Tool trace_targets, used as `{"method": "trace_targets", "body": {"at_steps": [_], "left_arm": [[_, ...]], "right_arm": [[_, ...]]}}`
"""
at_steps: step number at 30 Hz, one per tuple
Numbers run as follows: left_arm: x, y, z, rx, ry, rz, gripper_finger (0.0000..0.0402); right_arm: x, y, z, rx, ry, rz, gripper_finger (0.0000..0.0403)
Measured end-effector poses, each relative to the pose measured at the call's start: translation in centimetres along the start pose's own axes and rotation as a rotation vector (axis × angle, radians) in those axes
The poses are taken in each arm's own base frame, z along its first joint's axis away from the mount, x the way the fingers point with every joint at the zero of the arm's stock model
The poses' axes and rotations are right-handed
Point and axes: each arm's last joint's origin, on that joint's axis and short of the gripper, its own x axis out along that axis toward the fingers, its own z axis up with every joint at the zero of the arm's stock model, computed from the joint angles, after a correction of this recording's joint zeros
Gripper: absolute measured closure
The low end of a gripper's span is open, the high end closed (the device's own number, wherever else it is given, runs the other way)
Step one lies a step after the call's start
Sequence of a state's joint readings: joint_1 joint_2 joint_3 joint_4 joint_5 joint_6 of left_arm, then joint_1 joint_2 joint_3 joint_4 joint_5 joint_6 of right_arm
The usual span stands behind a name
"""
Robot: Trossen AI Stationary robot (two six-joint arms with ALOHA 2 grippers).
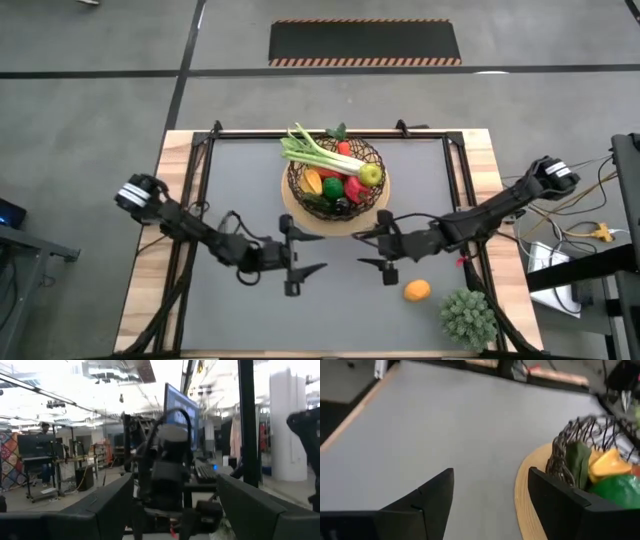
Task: Build produce basket
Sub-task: Put the lemon into the basket
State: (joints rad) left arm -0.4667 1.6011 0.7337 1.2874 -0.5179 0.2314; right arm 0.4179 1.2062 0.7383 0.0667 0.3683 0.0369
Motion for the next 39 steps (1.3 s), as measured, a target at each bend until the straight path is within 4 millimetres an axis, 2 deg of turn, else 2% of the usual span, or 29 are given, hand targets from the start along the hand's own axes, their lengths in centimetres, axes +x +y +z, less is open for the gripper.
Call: {"method": "trace_targets", "body": {"at_steps": [6, 15, 24, 39], "left_arm": [[3.2, -2.0, -0.7, 0.044, 0.122, -0.007, 0.0134], [7.7, -3.9, -1.1, 0.045, 0.332, -0.004, 0.0134], [9.7, -5.5, -4.6, 0.076, 0.413, -0.009, 0.0134], [13.3, -7.6, -9.8, 0.063, 0.431, -0.005, 0.0134]], "right_arm": [[-2.0, -0.1, -1.6, -0.058, -0.144, 0.025, 0.0172], [-5.3, -0.6, -3.2, -0.108, -0.236, 0.06, 0.0174], [-8.4, 0.4, -3.7, -0.158, -0.292, 0.163, 0.0174], [-10.2, 1.3, -3.8, -0.217, -0.33, 0.211, 0.0174]]}}
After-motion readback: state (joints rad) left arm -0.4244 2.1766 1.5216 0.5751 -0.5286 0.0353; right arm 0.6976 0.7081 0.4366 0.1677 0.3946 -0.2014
